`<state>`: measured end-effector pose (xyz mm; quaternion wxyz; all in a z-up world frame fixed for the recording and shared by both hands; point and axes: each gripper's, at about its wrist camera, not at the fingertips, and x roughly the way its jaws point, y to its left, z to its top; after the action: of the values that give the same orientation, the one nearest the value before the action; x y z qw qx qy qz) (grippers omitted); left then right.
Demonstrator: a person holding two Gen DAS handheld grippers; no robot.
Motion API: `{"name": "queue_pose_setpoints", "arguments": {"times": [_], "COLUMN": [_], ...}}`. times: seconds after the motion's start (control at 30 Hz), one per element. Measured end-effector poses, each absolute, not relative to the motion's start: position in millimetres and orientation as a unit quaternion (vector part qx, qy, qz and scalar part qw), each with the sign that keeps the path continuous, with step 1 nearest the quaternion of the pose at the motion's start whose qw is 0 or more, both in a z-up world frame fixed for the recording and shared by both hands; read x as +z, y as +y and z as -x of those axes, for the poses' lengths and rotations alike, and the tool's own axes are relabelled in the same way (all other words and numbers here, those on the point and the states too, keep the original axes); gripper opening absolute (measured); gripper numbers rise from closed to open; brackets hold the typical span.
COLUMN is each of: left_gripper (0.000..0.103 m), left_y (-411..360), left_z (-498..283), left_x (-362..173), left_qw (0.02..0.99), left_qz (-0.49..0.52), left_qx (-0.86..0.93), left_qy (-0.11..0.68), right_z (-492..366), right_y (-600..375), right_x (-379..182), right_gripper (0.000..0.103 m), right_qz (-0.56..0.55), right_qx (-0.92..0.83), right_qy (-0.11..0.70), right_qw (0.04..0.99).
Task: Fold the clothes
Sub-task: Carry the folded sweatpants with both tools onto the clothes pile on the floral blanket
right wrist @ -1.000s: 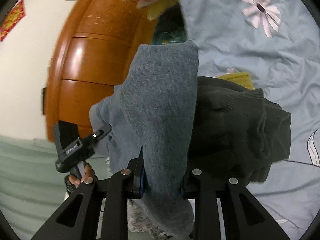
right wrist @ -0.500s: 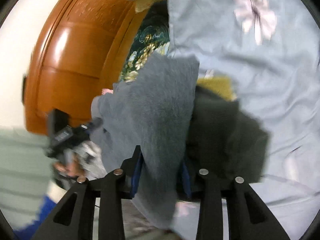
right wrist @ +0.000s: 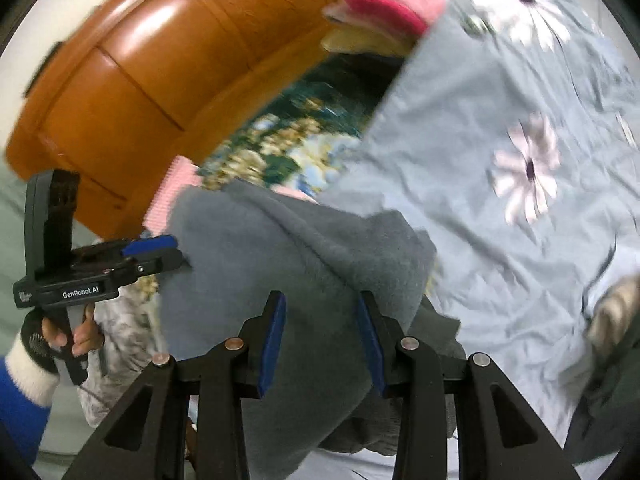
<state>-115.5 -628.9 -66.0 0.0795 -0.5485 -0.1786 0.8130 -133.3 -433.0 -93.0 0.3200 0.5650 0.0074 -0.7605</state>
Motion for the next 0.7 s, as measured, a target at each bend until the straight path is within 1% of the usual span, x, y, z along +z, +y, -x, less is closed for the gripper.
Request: {"name": "queue_pose_setpoints", "arguments": {"times": [0.07,0.2,0.27,0.37,0.43,0.47,0.5,0.57,0.6,0.7], "left_gripper": [0.052,0.052,0.052,0.052,0.058,0.068,0.073,0.078,0.080,0.082], "left_y": [-624.6,-617.5,-616.0,-615.0,-613.0,-611.7,-609.6,-603.5,-599.7,-588.8], "left_z": [116.0,114.4,114.7,104.9,92.6,85.6,78.3,60.3,50.3,22.5], "left_x": [-81.2,-79.8,-70.0,-40.7,-24.6,-17.3,-12.8,-8.1,-6.5,-10.9], "left_qw": [0.071,0.061,0.054,0.040,0.032,0.027,0.021,0.009,0.002,-0.007], "left_qz": [0.557,0.554,0.555,0.530,0.513,0.506,0.501,0.494,0.490,0.491], "left_qx": [0.808,0.814,0.815,0.833,0.842,0.846,0.848,0.852,0.853,0.848], "left_qy": [-0.177,-0.162,-0.161,-0.157,-0.164,-0.168,-0.170,-0.176,-0.179,-0.200], "right_z": [131.4,132.5,130.7,122.7,110.3,103.6,95.7,81.8,76.7,59.9], "right_y": [-428.4,-429.6,-428.4,-423.6,-415.9,-411.8,-406.4,-393.5,-387.5,-377.1], "right_x": [-105.4,-109.2,-100.0,-79.4,-64.0,-59.9,-57.0,-57.5,-59.9,-68.9], "right_gripper": [0.038,0.038,0.038,0.038,0.038,0.038,0.042,0.048,0.050,0.051], "right_qz": [-0.572,-0.574,-0.569,-0.553,-0.539,-0.535,-0.532,-0.536,-0.540,-0.552], "right_qx": [-0.757,-0.757,-0.760,-0.772,-0.783,-0.787,-0.792,-0.793,-0.791,-0.787], "right_qy": [0.001,-0.002,0.000,0.004,0.010,0.013,0.015,0.008,0.004,0.007], "right_qw": [0.316,0.313,0.313,0.313,0.311,0.307,0.300,0.289,0.287,0.276]}}
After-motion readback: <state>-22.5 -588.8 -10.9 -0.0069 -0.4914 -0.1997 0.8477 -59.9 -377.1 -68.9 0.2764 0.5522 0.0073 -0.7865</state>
